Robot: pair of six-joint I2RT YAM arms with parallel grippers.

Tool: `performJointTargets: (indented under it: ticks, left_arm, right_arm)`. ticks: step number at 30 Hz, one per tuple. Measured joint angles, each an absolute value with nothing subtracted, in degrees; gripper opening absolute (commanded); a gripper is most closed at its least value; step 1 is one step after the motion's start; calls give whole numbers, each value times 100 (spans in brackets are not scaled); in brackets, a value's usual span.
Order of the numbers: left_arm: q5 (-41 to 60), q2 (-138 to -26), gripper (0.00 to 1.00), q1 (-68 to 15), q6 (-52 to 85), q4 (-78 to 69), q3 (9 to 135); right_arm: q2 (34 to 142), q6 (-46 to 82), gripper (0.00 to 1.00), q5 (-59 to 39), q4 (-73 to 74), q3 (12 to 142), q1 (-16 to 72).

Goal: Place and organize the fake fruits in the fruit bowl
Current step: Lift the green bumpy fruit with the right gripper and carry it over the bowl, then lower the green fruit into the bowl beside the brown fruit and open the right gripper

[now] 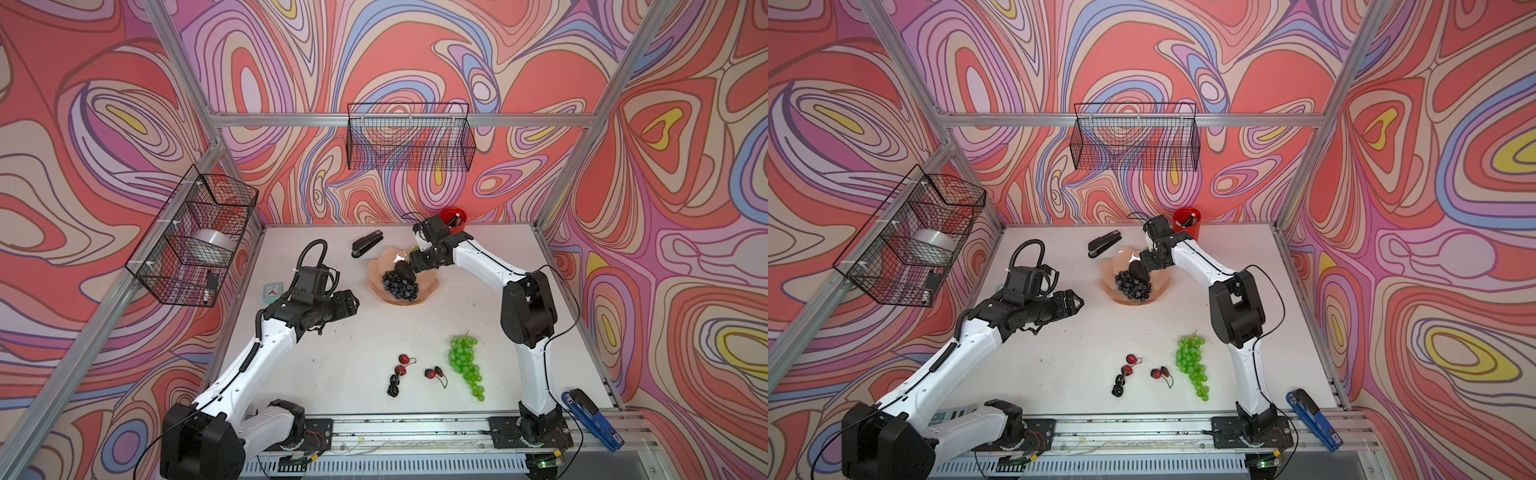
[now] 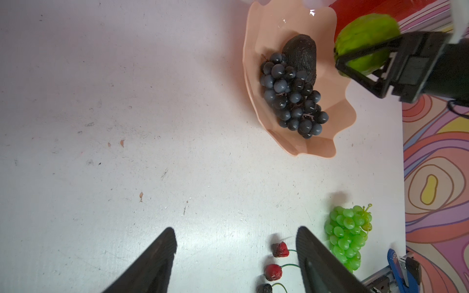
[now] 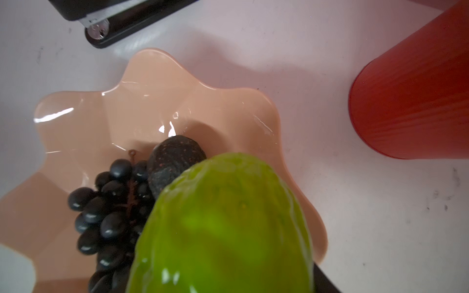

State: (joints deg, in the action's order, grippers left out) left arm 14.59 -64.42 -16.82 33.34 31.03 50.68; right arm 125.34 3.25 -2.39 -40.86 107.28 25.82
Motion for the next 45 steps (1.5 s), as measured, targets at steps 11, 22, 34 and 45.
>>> performJointTargets:
  ticks: [11,22,34,45]
  left_arm:
    - [1446,-6147,78,-1682,3376,3111,5048]
    - [1450,-6217,78,-1682,3374,3111,5046]
    - [1450,-6322,78,-1682,3371,3111,5048]
    - [1450,-6388,78,-1682,3371,3111,5103]
  right_arm:
    - [12746,266,50,-244,-4167,10818,2510]
    - [12960,228,58,-283,-4445,11030,2510]
    - [13019,174,76,-344,-4626,11166,2510]
    - [13017,115,81,-434,-4836,11262,2510]
